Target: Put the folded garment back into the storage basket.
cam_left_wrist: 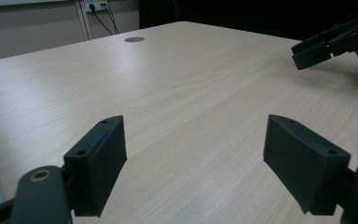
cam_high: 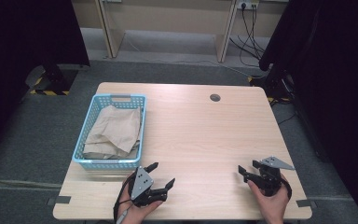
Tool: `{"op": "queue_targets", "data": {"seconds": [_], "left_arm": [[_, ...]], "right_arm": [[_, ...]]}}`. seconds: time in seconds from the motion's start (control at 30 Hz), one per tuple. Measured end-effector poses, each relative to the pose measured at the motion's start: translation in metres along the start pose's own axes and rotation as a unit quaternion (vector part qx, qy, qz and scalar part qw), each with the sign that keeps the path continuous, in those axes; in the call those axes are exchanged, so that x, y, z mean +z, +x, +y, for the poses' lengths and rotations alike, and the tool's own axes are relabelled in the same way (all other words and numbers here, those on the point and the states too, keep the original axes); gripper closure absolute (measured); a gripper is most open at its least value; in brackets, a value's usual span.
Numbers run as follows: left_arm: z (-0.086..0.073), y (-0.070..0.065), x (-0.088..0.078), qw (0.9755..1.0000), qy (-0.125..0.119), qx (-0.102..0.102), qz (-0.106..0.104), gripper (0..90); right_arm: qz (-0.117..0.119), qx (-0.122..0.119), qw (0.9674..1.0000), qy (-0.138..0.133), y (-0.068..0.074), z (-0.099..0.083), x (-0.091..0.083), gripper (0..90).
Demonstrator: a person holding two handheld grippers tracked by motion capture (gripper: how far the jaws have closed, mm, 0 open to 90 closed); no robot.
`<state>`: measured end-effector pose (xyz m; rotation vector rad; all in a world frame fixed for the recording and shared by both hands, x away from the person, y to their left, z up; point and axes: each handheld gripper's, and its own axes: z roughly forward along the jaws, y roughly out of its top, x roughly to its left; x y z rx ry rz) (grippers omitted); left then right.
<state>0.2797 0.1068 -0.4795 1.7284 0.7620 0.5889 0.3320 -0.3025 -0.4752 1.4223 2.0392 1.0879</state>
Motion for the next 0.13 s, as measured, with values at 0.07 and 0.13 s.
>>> {"op": "queue_targets", "data": {"seconds": [0.07, 0.13], "left_arm": [[0.0000, -0.0002, 0.0000, 1.0000, 0.000, 0.001, 0.001, 20.9], [0.0000, -0.0002, 0.0000, 1.0000, 0.000, 0.001, 0.001, 20.8]], "right_arm": [[0.000, 0.000, 1.0000, 0.000, 0.0003, -0.0001, -0.0002, 32.0], [0.000, 0.000, 1.0000, -0.001, 0.0003, -0.0001, -0.0003, 31.9]]}}
